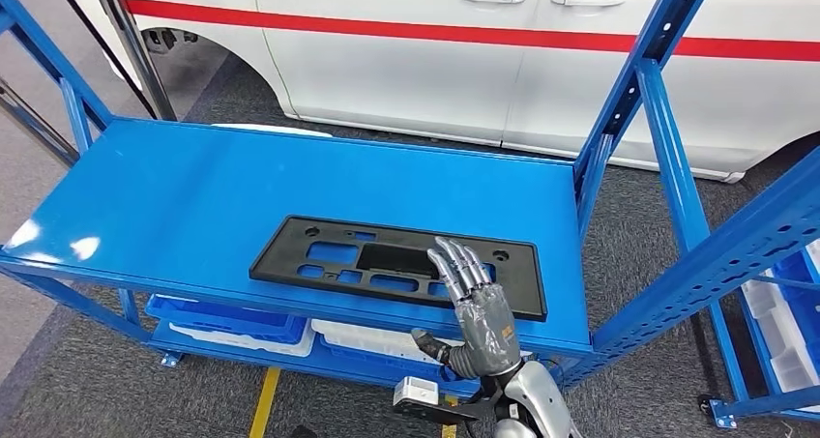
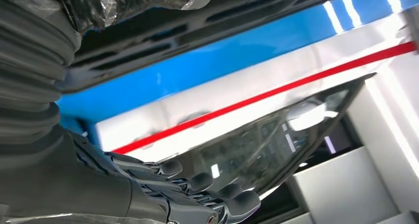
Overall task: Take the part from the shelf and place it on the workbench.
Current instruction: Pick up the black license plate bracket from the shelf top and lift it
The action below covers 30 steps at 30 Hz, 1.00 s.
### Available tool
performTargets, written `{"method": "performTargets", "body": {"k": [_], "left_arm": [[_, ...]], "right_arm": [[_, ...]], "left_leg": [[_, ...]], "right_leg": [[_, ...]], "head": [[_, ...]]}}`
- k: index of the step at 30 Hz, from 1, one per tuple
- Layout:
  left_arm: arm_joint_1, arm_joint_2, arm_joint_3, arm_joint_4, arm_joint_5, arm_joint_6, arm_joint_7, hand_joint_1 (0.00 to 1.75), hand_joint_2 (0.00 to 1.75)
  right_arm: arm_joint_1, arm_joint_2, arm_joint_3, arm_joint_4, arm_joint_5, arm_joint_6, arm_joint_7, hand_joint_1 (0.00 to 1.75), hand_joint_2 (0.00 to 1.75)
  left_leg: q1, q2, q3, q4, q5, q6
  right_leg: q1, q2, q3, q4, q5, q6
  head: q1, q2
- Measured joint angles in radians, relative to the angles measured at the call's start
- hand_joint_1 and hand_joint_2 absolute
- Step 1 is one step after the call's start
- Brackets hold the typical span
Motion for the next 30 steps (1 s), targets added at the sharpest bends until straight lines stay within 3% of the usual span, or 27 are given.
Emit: {"method": "performTargets", "body": {"k": [2,5,7,10,11,12,13,15,17,22,24,26,27,28,29,30], "left_arm": [[-0.002,0.0,-0.001,0.0,-0.001,0.0,0.0,0.0,0.0],[-0.002,0.0,-0.005,0.0,-0.003,-0.002,0.003,0.0,0.0],[-0.002,-0.001,-0.008,0.0,-0.004,-0.004,0.005,0.0,0.0],[-0.005,-0.002,-0.011,0.0,-0.004,-0.008,0.006,0.0,0.0],[-0.005,-0.002,-0.012,0.0,-0.004,-0.009,0.006,0.0,0.0],[-0.004,-0.002,-0.012,0.0,-0.003,-0.01,0.006,0.0,0.0],[-0.003,-0.002,-0.012,0.0,-0.003,-0.01,0.007,0.0,0.0],[-0.003,-0.003,-0.013,0.0,-0.003,-0.011,0.007,0.0,0.0],[-0.004,-0.002,-0.013,0.0,-0.002,-0.011,0.007,0.0,0.0],[-0.002,-0.001,-0.013,0.0,0.001,-0.011,0.007,0.0,0.0],[-0.001,-0.001,-0.013,0.0,0.001,-0.011,0.007,0.0,0.0],[0.0,-0.001,-0.013,0.0,0.001,-0.01,0.007,0.0,0.0],[0.001,-0.001,-0.013,0.0,0.001,-0.01,0.007,0.0,0.0],[0.002,-0.001,-0.013,0.0,0.001,-0.01,0.007,0.0,0.0],[0.002,0.0,-0.013,0.0,0.001,-0.009,0.007,0.0,0.0],[0.002,0.0,-0.013,0.0,0.001,-0.009,0.007,0.0,0.0]], "right_arm": [[-0.007,-0.012,-0.022,-0.004,0.035,-0.01,0.018,0.0,1.75],[-0.02,-0.033,-0.052,-0.005,0.095,-0.017,0.045,0.0,1.75],[-0.028,-0.05,-0.07,-0.004,0.122,-0.01,0.06,0.0,1.75],[-0.039,-0.076,-0.088,0.003,0.148,0.012,0.078,0.0,1.75],[-0.039,-0.084,-0.091,0.007,0.152,0.017,0.082,0.0,1.75],[-0.039,-0.091,-0.094,0.01,0.155,0.02,0.084,0.0,1.75],[-0.04,-0.097,-0.097,0.013,0.159,0.025,0.088,0.0,1.75],[-0.044,-0.111,-0.101,0.017,0.168,0.043,0.104,0.0,1.75],[-0.049,-0.123,-0.103,0.022,0.176,0.068,0.123,0.0,1.75],[-0.052,-0.155,-0.115,0.036,0.159,0.124,0.144,0.0,1.75],[-0.053,-0.163,-0.12,0.04,0.141,0.143,0.141,0.0,1.75],[-0.052,-0.165,-0.122,0.046,0.121,0.158,0.132,0.0,1.75],[-0.05,-0.165,-0.122,0.049,0.113,0.165,0.128,0.0,1.75],[-0.048,-0.166,-0.122,0.052,0.106,0.169,0.124,0.0,1.75],[-0.047,-0.166,-0.122,0.053,0.102,0.171,0.122,0.0,1.75],[-0.047,-0.166,-0.122,0.054,0.1,0.172,0.12,0.0,1.75]], "left_leg": [[-0.003,0.0,0.049,-0.106,0.036,0.008],[-0.005,-0.001,0.059,-0.132,0.04,0.019],[-0.001,0.0,0.063,-0.141,0.047,0.031],[0.002,0.001,0.063,-0.146,0.051,0.041],[0.002,0.001,0.063,-0.146,0.051,0.041],[0.002,0.001,0.063,-0.145,0.05,0.041],[0.002,0.001,0.063,-0.144,0.049,0.04],[0.003,0.0,0.066,-0.14,0.045,0.035],[0.0,-0.001,0.063,-0.134,0.04,0.026],[0.0,-0.002,0.054,-0.119,0.026,0.001],[0.002,-0.001,0.022,-0.046,-0.021,-0.004],[0.002,-0.001,-0.041,0.088,-0.081,-0.006],[0.002,-0.001,-0.066,0.138,-0.095,-0.006],[0.001,-0.001,-0.076,0.156,-0.089,-0.005],[0.001,-0.001,-0.064,0.127,-0.061,-0.002],[0.001,-0.001,-0.035,0.064,-0.021,0.003]], "right_leg": [[0.004,0.001,0.0,0.003,-0.003,0.007],[0.006,0.001,-0.002,0.002,-0.001,0.021],[0.005,0.0,-0.011,0.027,-0.022,0.03],[-0.003,0.0,-0.086,0.193,-0.11,0.044],[-0.006,0.0,-0.115,0.252,-0.13,0.048],[-0.009,0.0,-0.131,0.281,-0.131,0.051],[-0.012,0.0,-0.128,0.271,-0.112,0.053],[-0.018,-0.002,-0.071,0.146,-0.04,0.054],[-0.017,-0.002,-0.02,0.033,-0.002,0.051],[-0.014,-0.001,-0.012,0.004,0.002,0.027],[-0.015,-0.003,-0.01,0.0,0.004,0.017],[-0.011,-0.004,-0.01,0.001,0.003,0.011],[-0.009,-0.004,-0.01,0.001,0.002,0.009],[-0.007,-0.004,-0.009,0.002,0.001,0.008],[-0.005,-0.003,-0.008,0.003,0.001,0.007],[-0.004,-0.002,-0.005,0.003,-0.001,0.007]], "head": [[0.0,0.0],[0.0,0.0],[0.001,0.0],[0.002,0.0],[0.002,0.0],[0.002,0.0],[0.002,0.0],[0.002,0.0],[0.002,0.0],[0.0,0.0],[0.0,0.0],[0.0,0.0],[0.0,0.0],[0.0,0.0],[0.0,0.0],[0.0,0.0]]}}
